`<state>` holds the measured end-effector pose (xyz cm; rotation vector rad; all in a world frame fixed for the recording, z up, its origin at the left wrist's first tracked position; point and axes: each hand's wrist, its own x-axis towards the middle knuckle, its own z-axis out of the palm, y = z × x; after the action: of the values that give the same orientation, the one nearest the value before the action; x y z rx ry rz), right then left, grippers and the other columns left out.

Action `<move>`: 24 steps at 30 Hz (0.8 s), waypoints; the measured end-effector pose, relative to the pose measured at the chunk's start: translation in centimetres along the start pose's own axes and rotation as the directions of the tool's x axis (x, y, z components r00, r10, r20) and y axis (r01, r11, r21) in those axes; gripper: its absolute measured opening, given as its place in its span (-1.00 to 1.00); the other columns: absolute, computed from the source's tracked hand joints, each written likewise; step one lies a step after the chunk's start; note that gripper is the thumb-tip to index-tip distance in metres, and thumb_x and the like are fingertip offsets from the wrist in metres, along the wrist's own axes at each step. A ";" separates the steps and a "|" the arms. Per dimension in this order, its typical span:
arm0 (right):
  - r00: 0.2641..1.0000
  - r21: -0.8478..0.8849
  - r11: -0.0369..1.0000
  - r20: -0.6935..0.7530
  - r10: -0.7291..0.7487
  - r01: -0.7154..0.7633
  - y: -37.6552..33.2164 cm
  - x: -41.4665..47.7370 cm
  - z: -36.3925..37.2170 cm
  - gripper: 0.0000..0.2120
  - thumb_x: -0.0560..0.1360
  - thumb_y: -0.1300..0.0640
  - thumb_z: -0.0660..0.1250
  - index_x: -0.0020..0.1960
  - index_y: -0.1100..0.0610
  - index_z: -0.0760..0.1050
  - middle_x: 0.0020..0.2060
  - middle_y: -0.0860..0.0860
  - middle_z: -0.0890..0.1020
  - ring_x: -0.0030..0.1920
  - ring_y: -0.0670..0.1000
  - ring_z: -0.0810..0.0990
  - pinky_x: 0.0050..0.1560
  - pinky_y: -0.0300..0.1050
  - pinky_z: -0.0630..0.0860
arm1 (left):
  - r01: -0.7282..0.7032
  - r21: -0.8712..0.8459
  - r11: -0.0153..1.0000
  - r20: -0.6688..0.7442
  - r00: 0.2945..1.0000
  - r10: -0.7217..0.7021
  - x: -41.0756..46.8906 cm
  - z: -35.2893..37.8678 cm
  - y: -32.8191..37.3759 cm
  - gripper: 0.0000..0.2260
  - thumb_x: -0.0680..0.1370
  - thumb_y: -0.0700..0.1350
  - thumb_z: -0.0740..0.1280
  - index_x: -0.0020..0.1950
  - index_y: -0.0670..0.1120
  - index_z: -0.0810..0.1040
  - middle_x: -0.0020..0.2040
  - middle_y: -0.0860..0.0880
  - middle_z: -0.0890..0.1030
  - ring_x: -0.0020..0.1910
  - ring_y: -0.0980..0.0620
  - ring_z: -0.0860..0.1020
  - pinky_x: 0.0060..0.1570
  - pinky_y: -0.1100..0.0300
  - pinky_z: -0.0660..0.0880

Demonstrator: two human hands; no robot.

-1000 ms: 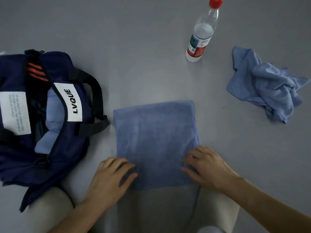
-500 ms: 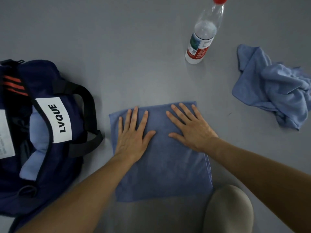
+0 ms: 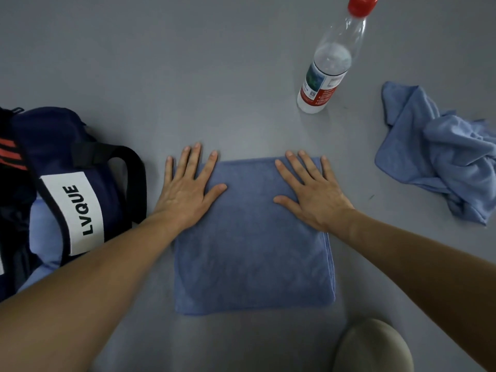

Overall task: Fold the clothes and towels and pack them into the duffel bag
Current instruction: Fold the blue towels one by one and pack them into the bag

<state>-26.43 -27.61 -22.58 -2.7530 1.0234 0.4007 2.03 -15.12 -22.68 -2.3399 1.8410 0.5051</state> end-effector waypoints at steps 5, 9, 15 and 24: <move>0.999 0.066 0.997 0.020 0.039 -0.040 0.5 0.9 -1.8 -0.38 0.61 -0.20 -0.30 0.63 -0.07 -0.03 0.62 0.01 0.07 0.61 0.09 0.01 0.56 0.21 -0.01 | -0.026 -0.031 0.999 -0.051 0.998 0.024 0.2 -0.4 -0.6 -0.40 0.62 0.26 -0.20 0.65 0.10 0.01 0.66 -0.09 -0.04 0.63 -0.13 -0.05 0.55 -0.18 -0.11; 0.990 0.112 0.994 -0.139 0.029 -0.013 2.2 1.2 -2.5 -0.58 0.63 0.03 0.13 0.46 0.02 0.43 0.42 0.12 0.47 0.36 0.23 0.44 0.34 0.19 0.38 | -0.117 -0.048 0.992 -0.250 0.963 0.101 -0.4 -1.3 -3.0 -0.56 0.62 -0.03 0.09 0.44 -0.06 0.50 0.41 -0.21 0.48 0.33 -0.31 0.47 0.33 -0.18 0.39; 0.974 0.321 0.933 -0.101 0.203 -0.162 2.7 3.3 -4.9 -0.75 0.57 0.15 0.30 0.24 0.07 0.50 0.10 0.09 0.56 0.12 0.17 0.48 0.18 0.10 0.45 | 0.053 -0.253 0.966 -0.200 0.974 -0.105 0.5 -3.9 -4.5 -0.77 0.49 -0.20 0.47 0.13 -0.04 0.64 -0.03 -0.09 0.63 -0.02 -0.20 0.58 0.11 -0.04 0.49; 0.957 0.375 0.902 -0.103 0.270 -0.214 3.6 4.1 -6.9 -0.84 0.57 0.20 0.26 0.08 0.15 0.58 0.04 0.12 0.59 0.10 0.17 0.51 -0.01 -0.02 0.45 | 0.124 -0.340 0.932 -0.219 0.954 -0.206 1.4 -7.4 -4.2 -0.95 0.55 -0.17 0.40 0.00 -0.09 0.61 0.00 -0.12 0.60 0.03 -0.15 0.55 0.03 0.02 0.44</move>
<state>-24.53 -34.61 -17.53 -2.3621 1.3353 0.0238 7.73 -17.59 -16.68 -2.8695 1.7428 0.5462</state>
